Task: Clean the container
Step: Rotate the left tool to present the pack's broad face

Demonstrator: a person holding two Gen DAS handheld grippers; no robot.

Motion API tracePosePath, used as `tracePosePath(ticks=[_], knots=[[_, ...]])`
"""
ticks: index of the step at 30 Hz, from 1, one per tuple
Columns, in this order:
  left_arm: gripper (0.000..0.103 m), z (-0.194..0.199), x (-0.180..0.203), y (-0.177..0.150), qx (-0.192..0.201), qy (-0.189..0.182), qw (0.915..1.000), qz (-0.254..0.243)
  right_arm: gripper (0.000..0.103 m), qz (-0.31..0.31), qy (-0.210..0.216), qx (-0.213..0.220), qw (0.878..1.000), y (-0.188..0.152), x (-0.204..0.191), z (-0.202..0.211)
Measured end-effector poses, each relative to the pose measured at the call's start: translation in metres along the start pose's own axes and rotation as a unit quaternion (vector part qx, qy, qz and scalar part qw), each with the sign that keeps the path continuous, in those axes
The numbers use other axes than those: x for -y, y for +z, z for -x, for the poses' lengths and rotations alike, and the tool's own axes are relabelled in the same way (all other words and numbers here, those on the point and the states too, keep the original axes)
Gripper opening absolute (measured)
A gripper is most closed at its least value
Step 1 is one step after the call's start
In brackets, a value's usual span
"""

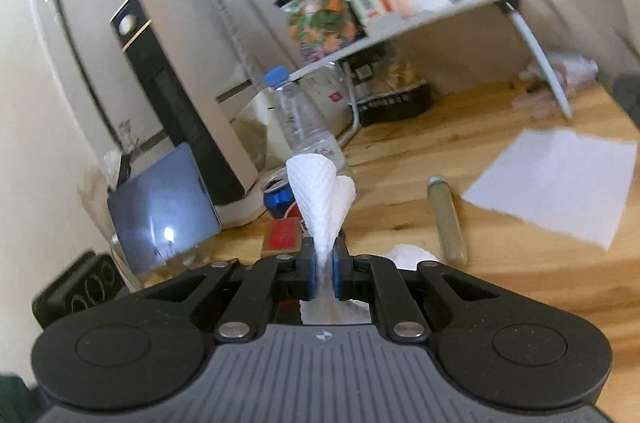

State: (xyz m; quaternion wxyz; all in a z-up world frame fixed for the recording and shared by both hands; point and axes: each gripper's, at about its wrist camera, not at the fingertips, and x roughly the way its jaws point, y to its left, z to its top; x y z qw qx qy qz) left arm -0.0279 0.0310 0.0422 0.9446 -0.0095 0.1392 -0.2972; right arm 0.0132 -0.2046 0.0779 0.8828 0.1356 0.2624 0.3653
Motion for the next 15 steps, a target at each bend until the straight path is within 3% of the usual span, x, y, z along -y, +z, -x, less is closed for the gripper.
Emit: tracePosePath(ticks=[8, 15], knots=[[0.056, -0.001, 0.0, 0.0, -0.002, 0.003, 1.0, 0.0, 0.012, 0.046, 0.006, -0.017, 0.999, -0.001, -0.028, -0.001], [0.056, -0.001, 0.002, -0.001, -0.006, 0.004, 1.0, -0.005, 0.012, 0.109, -0.032, -0.022, 0.993, -0.005, -0.052, -0.002]])
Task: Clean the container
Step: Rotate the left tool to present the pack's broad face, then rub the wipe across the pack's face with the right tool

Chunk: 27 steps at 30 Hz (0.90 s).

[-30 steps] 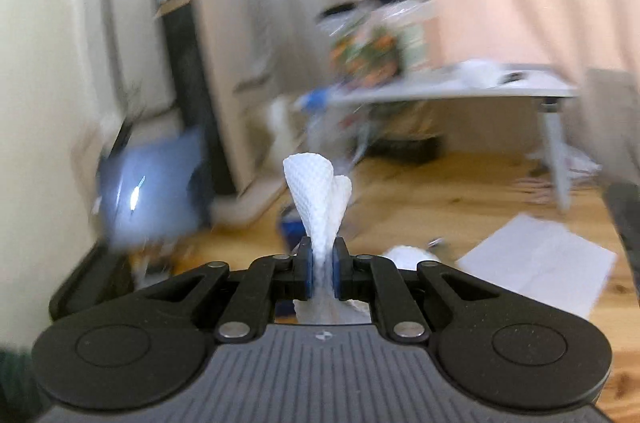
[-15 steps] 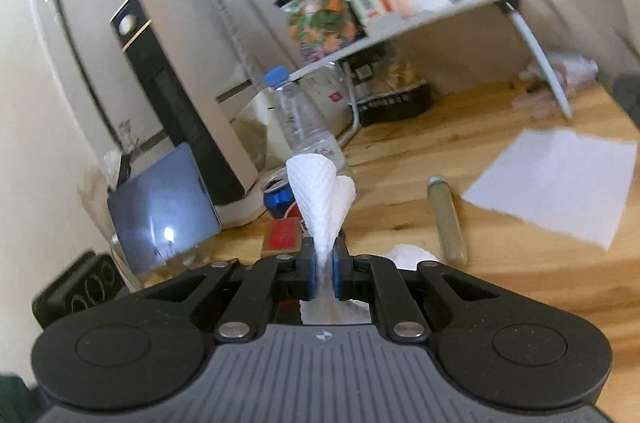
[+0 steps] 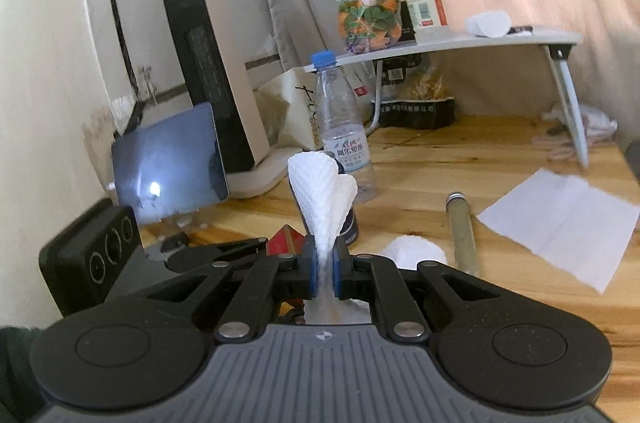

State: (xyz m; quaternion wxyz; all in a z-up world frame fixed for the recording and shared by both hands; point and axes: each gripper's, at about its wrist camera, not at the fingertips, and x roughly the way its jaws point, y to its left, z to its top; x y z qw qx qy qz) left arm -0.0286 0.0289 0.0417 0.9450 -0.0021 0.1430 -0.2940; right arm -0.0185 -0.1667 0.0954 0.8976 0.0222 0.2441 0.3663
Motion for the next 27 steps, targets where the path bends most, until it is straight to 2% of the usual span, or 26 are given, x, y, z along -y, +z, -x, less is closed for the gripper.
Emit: tracePosePath(ticks=[2, 15, 27], knots=[[0.056, 0.001, 0.001, 0.0, 0.001, 0.001, 1.0, -0.001, 0.012, 0.029, -0.012, -0.003, 1.0, 0.0, -0.01, 0.0], [0.057, 0.001, -0.001, 0.0, -0.002, 0.001, 1.0, 0.003, 0.013, 0.107, -0.033, -0.023, 0.993, -0.004, -0.043, -0.007], [0.058, 0.003, 0.0, 0.001, 0.003, 0.008, 0.9999, -0.006, 0.012, 0.152, -0.034, -0.052, 0.986, -0.006, -0.062, -0.016]])
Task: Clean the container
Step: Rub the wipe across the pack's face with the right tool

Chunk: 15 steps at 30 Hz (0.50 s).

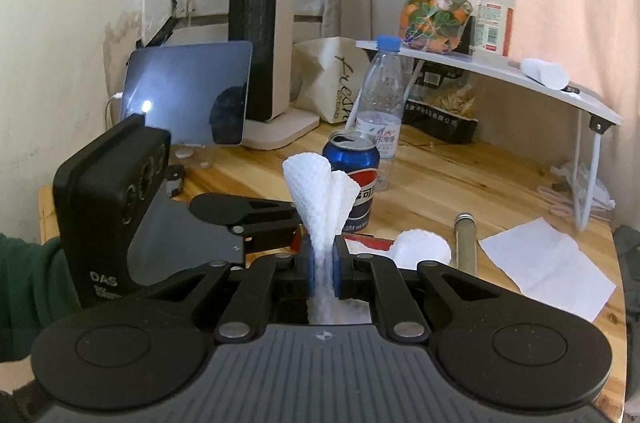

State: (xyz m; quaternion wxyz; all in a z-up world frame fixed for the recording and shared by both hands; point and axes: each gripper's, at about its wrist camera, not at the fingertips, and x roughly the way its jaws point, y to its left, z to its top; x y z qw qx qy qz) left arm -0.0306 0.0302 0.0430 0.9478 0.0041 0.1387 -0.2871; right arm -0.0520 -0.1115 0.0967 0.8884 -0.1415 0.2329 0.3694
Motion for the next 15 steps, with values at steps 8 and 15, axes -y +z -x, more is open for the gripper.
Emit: tracePosePath(ticks=[8, 15], knots=[[0.058, 0.001, -0.003, 0.001, 0.002, 0.0, 1.0, 0.006, 0.012, 0.007, -0.004, 0.004, 1.0, -0.001, -0.005, -0.001], [0.058, 0.01, -0.001, 0.002, 0.031, -0.002, 0.9995, -0.001, 0.012, -0.092, -0.011, 0.078, 0.993, 0.013, 0.049, 0.04]])
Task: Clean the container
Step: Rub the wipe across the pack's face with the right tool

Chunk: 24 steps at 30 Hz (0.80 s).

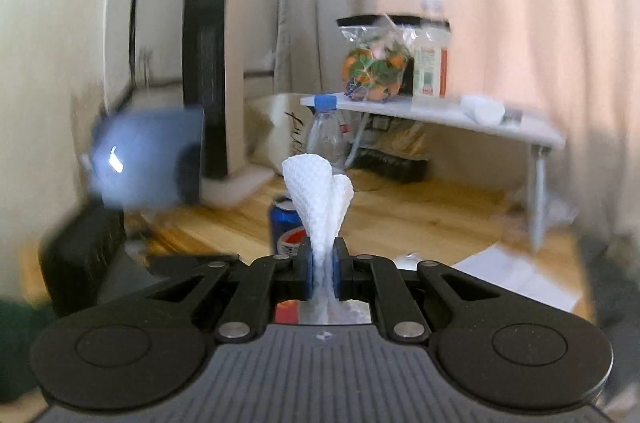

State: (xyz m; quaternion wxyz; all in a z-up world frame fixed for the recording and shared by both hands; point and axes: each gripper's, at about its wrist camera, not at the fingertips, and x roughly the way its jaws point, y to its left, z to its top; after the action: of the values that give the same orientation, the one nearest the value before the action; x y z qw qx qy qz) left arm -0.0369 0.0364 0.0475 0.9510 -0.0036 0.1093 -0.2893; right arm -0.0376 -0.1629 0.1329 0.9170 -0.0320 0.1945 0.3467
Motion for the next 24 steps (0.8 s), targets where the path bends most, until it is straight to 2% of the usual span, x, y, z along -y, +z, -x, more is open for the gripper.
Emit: tracePosePath(ticks=[2, 5, 7, 9, 13, 16, 21, 24], knots=[[0.058, 0.0, 0.002, 0.0, -0.001, -0.003, 1.0, -0.005, 0.012, -0.079, 0.062, -0.002, 0.995, 0.002, 0.02, 0.0], [0.058, 0.0, 0.002, -0.001, -0.003, -0.005, 1.0, -0.006, 0.012, -0.161, 0.135, -0.025, 0.977, -0.007, 0.037, -0.018], [0.058, -0.002, 0.0, -0.001, -0.006, -0.004, 1.0, -0.002, 0.012, -0.199, 0.162, -0.052, 0.965, -0.017, 0.041, -0.036], [0.058, -0.002, -0.001, -0.002, -0.009, -0.004, 1.0, 0.001, 0.012, -0.211, 0.172, -0.071, 0.959, -0.025, 0.041, -0.051], [0.058, -0.004, -0.002, -0.004, -0.018, -0.007, 0.9998, 0.002, 0.012, -0.194, 0.156, -0.097, 0.964, -0.029, 0.037, -0.065], [0.058, -0.002, -0.001, -0.004, -0.014, -0.014, 0.9998, 0.001, 0.01, -0.151, 0.121, -0.094, 0.977, -0.025, 0.031, -0.062], [0.058, 0.0, -0.001, -0.003, -0.007, -0.02, 0.9998, 0.001, 0.01, -0.117, 0.068, -0.08, 0.988, -0.021, 0.042, -0.058], [0.058, 0.001, 0.0, -0.003, -0.004, -0.02, 0.9998, -0.002, 0.012, -0.112, 0.047, -0.071, 0.99, -0.02, 0.052, -0.06]])
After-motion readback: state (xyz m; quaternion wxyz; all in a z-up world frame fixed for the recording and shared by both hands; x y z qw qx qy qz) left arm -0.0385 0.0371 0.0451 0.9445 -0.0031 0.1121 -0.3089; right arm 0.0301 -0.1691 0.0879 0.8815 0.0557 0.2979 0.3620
